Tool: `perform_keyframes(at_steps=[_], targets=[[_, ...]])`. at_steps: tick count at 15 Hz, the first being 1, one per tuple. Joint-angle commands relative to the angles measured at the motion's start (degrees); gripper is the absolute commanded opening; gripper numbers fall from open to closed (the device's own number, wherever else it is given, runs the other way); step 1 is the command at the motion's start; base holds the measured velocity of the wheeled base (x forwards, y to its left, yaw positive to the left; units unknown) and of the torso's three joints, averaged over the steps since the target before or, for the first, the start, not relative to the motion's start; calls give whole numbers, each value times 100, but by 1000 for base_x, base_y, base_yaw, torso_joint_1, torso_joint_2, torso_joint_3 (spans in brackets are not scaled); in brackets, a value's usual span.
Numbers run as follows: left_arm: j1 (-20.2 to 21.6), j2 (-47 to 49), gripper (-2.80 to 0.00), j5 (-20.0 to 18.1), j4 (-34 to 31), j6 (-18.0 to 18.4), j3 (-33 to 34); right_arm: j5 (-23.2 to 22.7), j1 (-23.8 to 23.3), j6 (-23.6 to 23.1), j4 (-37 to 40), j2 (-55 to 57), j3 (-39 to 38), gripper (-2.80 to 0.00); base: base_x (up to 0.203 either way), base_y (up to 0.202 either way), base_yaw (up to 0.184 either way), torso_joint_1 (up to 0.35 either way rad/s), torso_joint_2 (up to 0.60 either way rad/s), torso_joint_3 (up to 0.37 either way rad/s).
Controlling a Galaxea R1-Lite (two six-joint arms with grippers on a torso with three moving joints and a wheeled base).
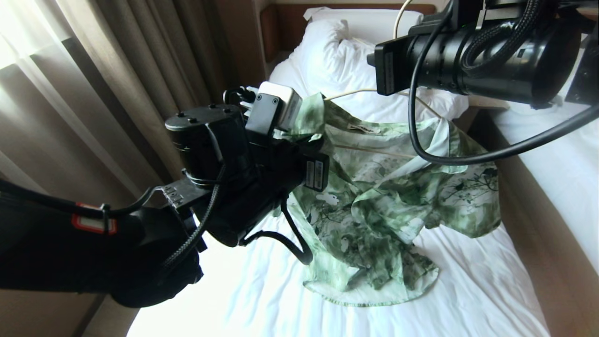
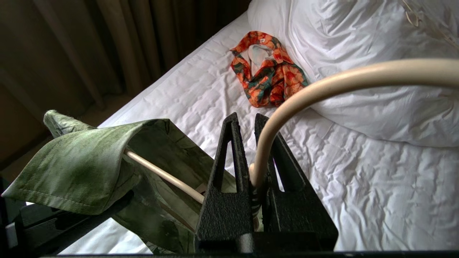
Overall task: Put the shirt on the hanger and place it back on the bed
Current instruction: Take the clothes hanger out of the clothes
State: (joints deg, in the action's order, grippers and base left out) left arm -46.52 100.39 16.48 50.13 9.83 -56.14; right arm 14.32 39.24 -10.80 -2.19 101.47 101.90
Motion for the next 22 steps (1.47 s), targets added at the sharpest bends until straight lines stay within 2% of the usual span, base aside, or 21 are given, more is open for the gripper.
perform_keyframes(at_steps=[1, 7, 11, 14, 17, 19, 22], targets=[[3, -77, -280, 13, 23, 1, -29, 12, -7, -10, 8, -66, -4, -280, 0, 0, 0, 0, 0, 0], [71, -894, -280, 9, -227, -7, 440, 9, -363, -27, -26, 48, 14, -280, 0, 0, 0, 0, 0, 0], [773, -1356, -280, -62, -724, -15, 710, 9, -409, -27, 0, 82, 5, -280, 0, 0, 0, 0, 0, 0], [1316, -1371, -280, -116, -828, -15, 786, 9, -409, -27, 4, 100, -65, -280, 0, 0, 0, 0, 0, 0], [1935, -1328, -280, -482, -838, -8, 778, 9, -409, -36, -18, 161, -91, -280, 0, 0, 0, 0, 0, 0], [2154, -1198, -280, -580, -834, -7, 780, 9, -400, -45, -27, 191, -83, -280, 0, 0, 0, 0, 0, 0], [2165, -937, -280, -591, -806, -27, 795, 9, -382, -36, -35, 312, -83, -280, 0, 0, 0, 0, 0, 0]])
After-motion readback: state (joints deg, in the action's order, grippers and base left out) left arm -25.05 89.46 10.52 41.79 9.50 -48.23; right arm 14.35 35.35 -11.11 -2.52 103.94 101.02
